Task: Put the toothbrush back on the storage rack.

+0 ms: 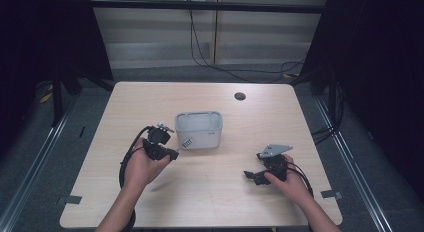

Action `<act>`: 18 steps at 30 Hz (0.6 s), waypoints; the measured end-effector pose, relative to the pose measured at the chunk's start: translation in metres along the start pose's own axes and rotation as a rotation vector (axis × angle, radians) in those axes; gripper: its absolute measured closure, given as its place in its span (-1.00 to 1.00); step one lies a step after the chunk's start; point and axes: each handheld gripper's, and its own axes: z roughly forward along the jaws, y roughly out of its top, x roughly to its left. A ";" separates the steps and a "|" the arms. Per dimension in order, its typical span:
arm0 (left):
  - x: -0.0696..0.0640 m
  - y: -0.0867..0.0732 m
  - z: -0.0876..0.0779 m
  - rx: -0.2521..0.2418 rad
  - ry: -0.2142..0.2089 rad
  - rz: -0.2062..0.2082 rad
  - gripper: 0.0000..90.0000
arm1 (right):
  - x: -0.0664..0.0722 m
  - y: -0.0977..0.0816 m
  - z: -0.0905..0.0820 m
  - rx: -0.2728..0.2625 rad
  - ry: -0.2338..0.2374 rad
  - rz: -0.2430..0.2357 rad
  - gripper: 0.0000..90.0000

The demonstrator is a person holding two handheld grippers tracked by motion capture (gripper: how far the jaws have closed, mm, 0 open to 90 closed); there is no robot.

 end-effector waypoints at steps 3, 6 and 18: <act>0.000 0.001 -0.004 -0.033 0.003 -0.002 0.79 | 0.000 0.000 0.000 0.000 0.000 0.000 -0.71; 0.001 0.002 -0.008 -0.068 0.003 -0.005 0.79 | 0.000 0.000 0.000 0.000 0.000 0.000 -0.71; 0.002 0.006 -0.025 -0.189 0.018 -0.001 0.79 | 0.000 0.000 0.000 0.000 0.000 0.000 -0.71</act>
